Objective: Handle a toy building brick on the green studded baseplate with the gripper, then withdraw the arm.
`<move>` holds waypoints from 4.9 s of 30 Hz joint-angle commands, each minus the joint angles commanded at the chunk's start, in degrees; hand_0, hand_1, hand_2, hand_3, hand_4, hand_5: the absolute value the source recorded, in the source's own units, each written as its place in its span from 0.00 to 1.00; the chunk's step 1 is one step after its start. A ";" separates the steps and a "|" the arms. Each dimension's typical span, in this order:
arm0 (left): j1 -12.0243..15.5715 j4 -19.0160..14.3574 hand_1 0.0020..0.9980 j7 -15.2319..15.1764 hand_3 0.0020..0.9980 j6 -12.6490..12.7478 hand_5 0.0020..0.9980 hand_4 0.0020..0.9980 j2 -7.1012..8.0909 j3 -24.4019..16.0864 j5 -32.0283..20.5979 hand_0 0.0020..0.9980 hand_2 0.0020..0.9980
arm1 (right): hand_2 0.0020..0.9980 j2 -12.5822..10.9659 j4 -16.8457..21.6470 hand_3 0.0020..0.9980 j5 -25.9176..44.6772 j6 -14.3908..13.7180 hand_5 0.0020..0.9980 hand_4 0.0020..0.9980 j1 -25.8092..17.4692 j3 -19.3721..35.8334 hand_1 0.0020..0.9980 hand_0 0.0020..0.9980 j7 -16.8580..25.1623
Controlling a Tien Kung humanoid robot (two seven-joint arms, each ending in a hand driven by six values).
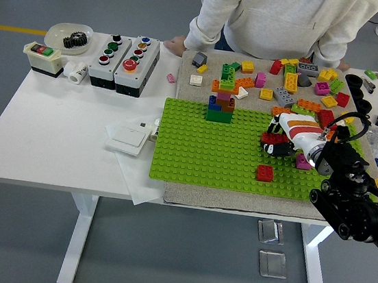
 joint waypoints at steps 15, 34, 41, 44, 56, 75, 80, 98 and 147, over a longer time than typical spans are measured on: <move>-0.09 0.00 0.72 -0.05 0.57 -0.03 0.61 0.59 -0.01 0.00 -0.15 0.78 0.69 | 0.52 -0.38 0.24 0.52 -0.15 -0.31 0.41 0.73 0.21 0.13 0.45 0.28 0.80; -0.15 0.00 0.72 -0.07 0.57 -0.10 0.61 0.60 0.04 0.03 -0.44 0.78 0.69 | 0.52 -0.92 1.32 0.52 -1.08 -1.13 0.40 0.72 0.43 0.46 0.45 0.29 1.28; -0.09 0.00 0.72 -0.07 0.57 -0.10 0.61 0.60 0.04 -0.06 -0.39 0.78 0.69 | 0.53 -1.56 3.15 0.53 -1.02 -0.58 0.38 0.72 0.20 1.33 0.48 0.35 3.51; -0.07 0.00 0.72 -0.08 0.57 -0.12 0.61 0.60 0.07 0.06 -0.49 0.78 0.69 | 0.71 -1.75 3.79 0.63 -0.49 0.05 0.40 0.82 0.13 1.45 0.64 0.64 4.61; 0.13 0.00 0.72 -0.01 0.57 -0.14 0.62 0.60 0.08 0.21 -0.43 0.78 0.69 | 0.73 -1.38 3.46 0.69 0.39 0.82 0.40 0.84 -0.34 0.85 0.66 0.67 4.50; 0.12 0.00 0.72 0.02 0.57 -0.23 0.61 0.59 0.15 0.92 -0.60 0.78 0.69 | 0.72 -0.23 0.87 0.70 2.34 0.76 0.41 0.87 -0.62 1.40 0.65 0.65 2.94; 0.00 0.00 0.72 -0.03 0.57 -0.19 0.61 0.59 0.14 1.06 -0.79 0.78 0.69 | 0.70 -0.03 0.26 0.69 2.84 0.93 0.41 0.87 -0.52 1.40 0.62 0.62 2.74; -0.53 0.00 0.72 -0.09 0.57 -0.06 0.61 0.59 0.10 1.76 -1.43 0.78 0.69 | 0.63 0.64 -1.59 0.62 2.92 0.29 0.41 0.83 -0.25 1.56 0.58 0.54 2.30; -0.74 0.00 0.73 -0.06 0.57 -0.12 0.62 0.59 0.08 2.83 -1.90 0.78 0.69 | 0.53 0.90 -3.01 0.52 0.60 -0.48 0.43 0.72 -0.38 0.52 0.46 0.37 2.23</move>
